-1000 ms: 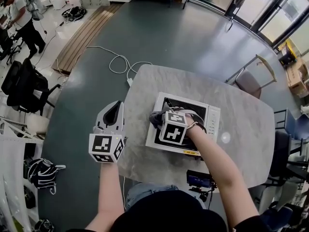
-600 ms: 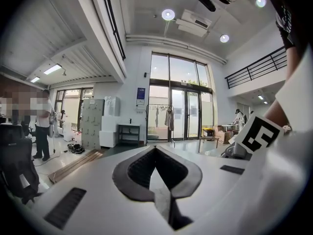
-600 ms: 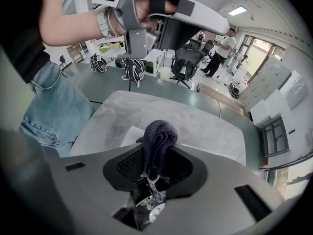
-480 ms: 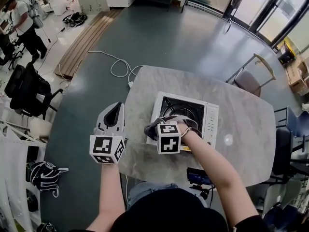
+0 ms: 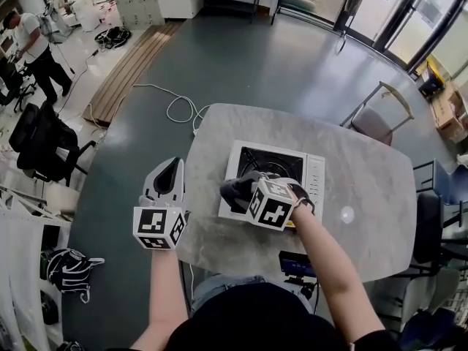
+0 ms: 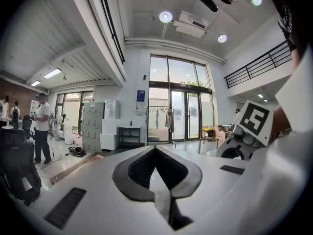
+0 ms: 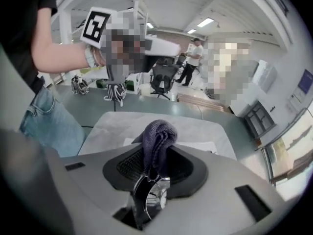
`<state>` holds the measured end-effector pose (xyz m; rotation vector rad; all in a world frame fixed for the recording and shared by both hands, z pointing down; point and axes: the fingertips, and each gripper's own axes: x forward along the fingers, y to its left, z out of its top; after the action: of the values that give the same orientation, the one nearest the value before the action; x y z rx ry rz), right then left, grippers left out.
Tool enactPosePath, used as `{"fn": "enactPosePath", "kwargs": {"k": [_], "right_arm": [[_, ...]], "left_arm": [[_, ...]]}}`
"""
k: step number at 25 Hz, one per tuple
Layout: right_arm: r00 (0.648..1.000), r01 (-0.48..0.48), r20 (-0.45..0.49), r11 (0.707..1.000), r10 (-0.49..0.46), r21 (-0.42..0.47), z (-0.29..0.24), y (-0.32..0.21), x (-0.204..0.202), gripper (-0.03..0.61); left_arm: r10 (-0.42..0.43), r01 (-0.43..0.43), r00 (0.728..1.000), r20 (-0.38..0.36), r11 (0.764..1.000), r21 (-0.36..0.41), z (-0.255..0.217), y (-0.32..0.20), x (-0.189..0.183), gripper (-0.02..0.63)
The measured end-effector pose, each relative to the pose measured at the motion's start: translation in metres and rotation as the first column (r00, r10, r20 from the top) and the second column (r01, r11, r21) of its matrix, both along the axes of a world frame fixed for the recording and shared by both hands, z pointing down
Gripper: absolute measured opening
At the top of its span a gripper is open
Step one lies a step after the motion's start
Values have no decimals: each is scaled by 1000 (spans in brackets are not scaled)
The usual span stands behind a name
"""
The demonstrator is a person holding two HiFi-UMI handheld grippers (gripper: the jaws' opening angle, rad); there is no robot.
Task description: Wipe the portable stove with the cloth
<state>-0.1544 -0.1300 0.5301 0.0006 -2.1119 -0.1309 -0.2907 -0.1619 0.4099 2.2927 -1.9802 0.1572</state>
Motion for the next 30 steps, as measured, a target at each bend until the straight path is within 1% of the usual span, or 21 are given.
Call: {"fn": "enactPosePath", "kwargs": {"k": [2, 5, 7, 10, 15, 20, 22, 26, 30], "right_arm": [[992, -112, 56, 994, 112, -3, -17, -13, 13, 124], [958, -249, 144, 968, 249, -15, -41, -29, 38, 124], [934, -308, 187, 951, 304, -8, -55, -37, 53, 124], [900, -384, 228, 923, 371, 13, -68, -47, 79, 124], [825, -506, 298, 863, 480, 10, -82, -61, 121, 126], [747, -614, 324, 789, 581, 1, -83, -77, 170, 126], [722, -649, 325, 761, 611, 11, -80, -87, 193, 126], [681, -700, 315, 714, 661, 18, -74, -102, 229, 126], [652, -740, 278, 673, 706, 25, -62, -123, 261, 126]], "left_arm": [[7, -7, 1000, 2, 1000, 1, -1, 0, 3, 11], [33, -33, 999, 7, 999, 7, -3, -3, 15, 11], [54, -54, 998, 15, 998, 12, -6, -5, 24, 11], [83, -84, 996, 29, 996, 17, -11, -9, 39, 11], [117, -118, 992, 49, 993, 18, -15, -12, 58, 11], [135, -136, 989, 62, 991, 4, -13, -13, 72, 11], [135, -134, 989, 64, 991, -5, -10, -14, 76, 11], [133, -132, 989, 67, 991, -24, -3, -18, 83, 11], [119, -117, 992, 52, 992, -42, 2, -26, 88, 11]]}}
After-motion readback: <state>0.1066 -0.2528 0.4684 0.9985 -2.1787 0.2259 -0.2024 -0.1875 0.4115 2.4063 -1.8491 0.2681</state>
